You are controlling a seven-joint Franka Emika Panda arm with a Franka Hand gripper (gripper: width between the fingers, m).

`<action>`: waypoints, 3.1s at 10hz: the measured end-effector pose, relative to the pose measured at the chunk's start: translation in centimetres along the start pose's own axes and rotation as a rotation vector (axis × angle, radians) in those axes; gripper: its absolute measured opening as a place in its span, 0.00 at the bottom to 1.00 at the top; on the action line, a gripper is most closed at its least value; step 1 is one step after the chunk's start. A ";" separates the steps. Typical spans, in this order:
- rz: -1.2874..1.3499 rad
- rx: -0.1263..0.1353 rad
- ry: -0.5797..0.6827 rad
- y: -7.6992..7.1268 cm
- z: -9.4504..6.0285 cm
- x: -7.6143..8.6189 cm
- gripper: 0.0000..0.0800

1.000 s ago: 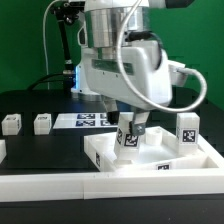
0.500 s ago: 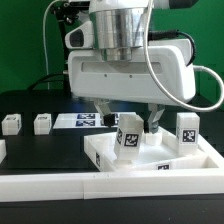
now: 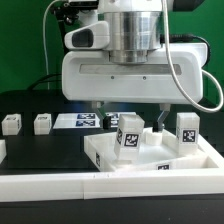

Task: Assemble square table

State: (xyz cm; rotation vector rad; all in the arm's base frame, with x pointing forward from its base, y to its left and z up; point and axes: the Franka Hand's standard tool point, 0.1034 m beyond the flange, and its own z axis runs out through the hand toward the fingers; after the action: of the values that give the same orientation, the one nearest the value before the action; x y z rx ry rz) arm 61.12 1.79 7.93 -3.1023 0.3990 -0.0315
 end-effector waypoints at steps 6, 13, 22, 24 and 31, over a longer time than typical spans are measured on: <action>-0.360 -0.008 0.053 0.5 0.1 0.2 0.81; -0.337 -0.008 0.053 0.6 0.1 0.2 0.36; 0.370 0.051 0.066 0.9 0.2 0.5 0.36; 0.500 0.057 0.064 0.9 0.2 0.5 0.36; 1.110 0.095 0.033 0.6 0.4 0.3 0.36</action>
Offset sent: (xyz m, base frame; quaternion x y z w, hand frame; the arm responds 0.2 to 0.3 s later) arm -0.0084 0.0004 0.0046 -0.0136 0.0503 -0.1412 0.9886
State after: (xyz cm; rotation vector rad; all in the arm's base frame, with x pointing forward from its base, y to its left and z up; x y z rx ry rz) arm 61.26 1.13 7.52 -2.3520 1.9145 -0.0797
